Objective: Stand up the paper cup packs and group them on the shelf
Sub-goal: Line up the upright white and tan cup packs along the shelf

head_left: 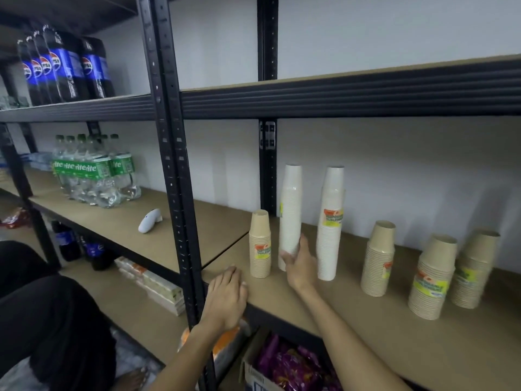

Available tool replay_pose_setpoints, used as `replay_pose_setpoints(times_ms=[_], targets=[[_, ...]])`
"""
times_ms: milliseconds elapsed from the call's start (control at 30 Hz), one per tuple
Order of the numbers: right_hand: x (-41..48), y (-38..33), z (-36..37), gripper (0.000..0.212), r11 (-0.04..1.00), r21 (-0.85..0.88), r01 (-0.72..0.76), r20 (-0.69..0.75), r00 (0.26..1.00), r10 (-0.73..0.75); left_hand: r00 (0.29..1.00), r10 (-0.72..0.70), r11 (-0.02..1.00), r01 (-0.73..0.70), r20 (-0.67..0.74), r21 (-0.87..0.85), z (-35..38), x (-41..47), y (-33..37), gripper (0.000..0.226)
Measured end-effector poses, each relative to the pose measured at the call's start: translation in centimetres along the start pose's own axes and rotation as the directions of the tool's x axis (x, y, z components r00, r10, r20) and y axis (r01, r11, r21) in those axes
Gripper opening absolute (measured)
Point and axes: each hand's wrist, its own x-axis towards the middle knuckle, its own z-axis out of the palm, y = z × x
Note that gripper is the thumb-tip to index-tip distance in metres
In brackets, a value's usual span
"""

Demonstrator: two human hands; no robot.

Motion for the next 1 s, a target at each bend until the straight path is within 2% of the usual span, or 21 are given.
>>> replay_pose_setpoints(times_ms=[100,167,300,400,467,533,733,900,1000], targets=[[-0.5,0.3,-0.1,0.045,0.999,0.007,-0.039,0.026,0.999,0.039,1.0,-0.006,1.0,0.006,0.002,0.002,0.0,0.1,-0.1,0.053],[-1.4,0.3,-0.3,0.048,0.997,0.014,-0.07,0.031,0.997,0.07,1.0,-0.004,1.0,0.004,0.011,0.005,-0.1,0.3,-0.2,0.051],[-5.3,0.7,0.2,0.041,0.989,-0.064,-0.13,-0.033,0.991,0.128,0.999,-0.003,1.0,0.002,0.038,0.004,-0.5,0.5,-0.6,0.05],[-6.6,-0.2,1.3,0.036,0.993,-0.082,-0.089,-0.004,0.996,0.089,0.999,-0.004,1.0,0.004,0.046,-0.002,-0.6,0.4,-0.5,0.05],[-6.2,-1.0,2.4,0.041,0.997,-0.075,-0.021,0.089,0.996,0.027,0.999,-0.002,1.0,0.003,0.045,-0.006,-0.5,0.4,-0.5,0.051],[-5.4,-1.5,3.4,0.05,0.998,-0.06,0.011,0.119,0.993,-0.003,0.999,0.002,1.0,-0.002,0.037,-0.005,-0.4,0.4,-0.5,0.051],[-3.7,-1.5,5.2,0.033,0.992,-0.12,-0.043,0.079,0.996,0.053,1.0,0.006,1.0,-0.006,-0.018,-0.012,0.1,0.2,-0.7,0.063],[-3.3,-1.3,6.2,0.042,0.989,-0.134,-0.057,0.008,0.998,0.059,0.998,0.016,1.0,-0.016,-0.053,-0.011,0.5,0.1,-0.9,0.06],[-3.1,-1.1,6.0,0.045,0.994,-0.103,-0.041,0.028,0.999,0.044,0.998,0.023,0.999,-0.024,-0.062,-0.021,0.6,0.2,-1.0,0.059]])
